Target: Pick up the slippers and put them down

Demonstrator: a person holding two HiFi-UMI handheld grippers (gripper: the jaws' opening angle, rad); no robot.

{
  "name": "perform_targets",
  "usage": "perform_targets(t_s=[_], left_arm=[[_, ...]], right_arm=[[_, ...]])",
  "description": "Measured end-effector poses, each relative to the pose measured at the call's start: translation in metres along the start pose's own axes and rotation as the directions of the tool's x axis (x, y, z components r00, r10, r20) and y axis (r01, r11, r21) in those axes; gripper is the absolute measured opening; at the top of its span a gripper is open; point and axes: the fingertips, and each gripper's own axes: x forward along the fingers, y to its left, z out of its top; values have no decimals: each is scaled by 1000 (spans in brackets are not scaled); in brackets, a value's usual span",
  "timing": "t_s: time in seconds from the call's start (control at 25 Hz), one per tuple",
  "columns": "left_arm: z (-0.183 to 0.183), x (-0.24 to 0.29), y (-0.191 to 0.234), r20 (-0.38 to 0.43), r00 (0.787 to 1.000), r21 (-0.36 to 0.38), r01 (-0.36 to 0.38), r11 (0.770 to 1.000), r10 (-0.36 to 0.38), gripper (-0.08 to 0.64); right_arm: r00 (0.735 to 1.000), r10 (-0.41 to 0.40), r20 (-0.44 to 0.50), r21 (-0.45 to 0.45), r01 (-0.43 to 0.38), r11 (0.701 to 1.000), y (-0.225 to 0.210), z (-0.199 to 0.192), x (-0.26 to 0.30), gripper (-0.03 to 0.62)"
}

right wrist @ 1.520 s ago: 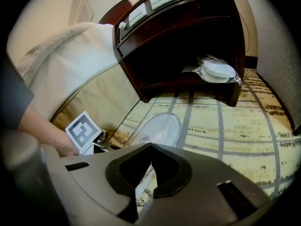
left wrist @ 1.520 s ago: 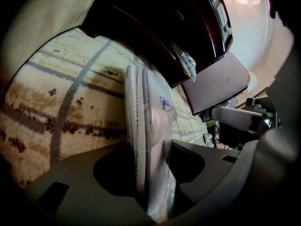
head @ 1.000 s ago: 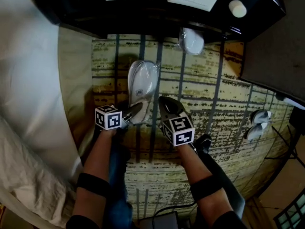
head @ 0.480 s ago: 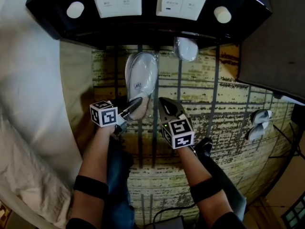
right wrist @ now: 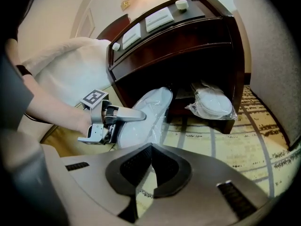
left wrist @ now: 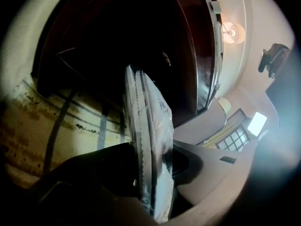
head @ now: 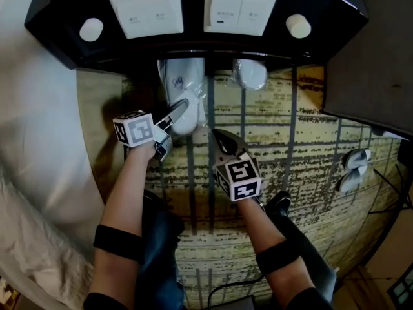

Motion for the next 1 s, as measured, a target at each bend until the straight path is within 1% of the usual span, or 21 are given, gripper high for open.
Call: perform_targets(t_s=[0.16, 0.28, 0.4, 0.6, 0.76, 0.88, 1.0], left_arm=[[37, 13, 3, 91, 996, -41, -6, 999, 10, 141], [60, 19, 8, 142, 989, -60, -24, 998, 32, 141], [78, 25, 13, 180, 982, -77, -47, 996, 60, 141], [99, 32, 24, 244, 963, -143, -78, 987, 111, 141], [110, 32, 32, 298, 942, -206, -92, 974, 152, 143], [117, 30, 38, 338, 918, -265, -118, 957, 207, 144], [122, 30, 41, 368, 895, -302, -140, 943, 251, 147]], right_arm=[[1000, -4, 12, 10, 4, 1000, -3, 4, 6, 2], [1000, -10, 20, 16, 10, 1000, -6, 5, 8, 2], [1000, -8, 25, 22, 7, 1000, -8, 7, 10, 2], [999, -12, 35, 36, 10, 999, -11, 10, 16, 2], [999, -10, 40, 37, 9, 999, -13, 13, 21, 2], [999, -9, 41, 38, 8, 999, -14, 14, 21, 2], [999, -10, 42, 38, 8, 999, -15, 15, 20, 2]])
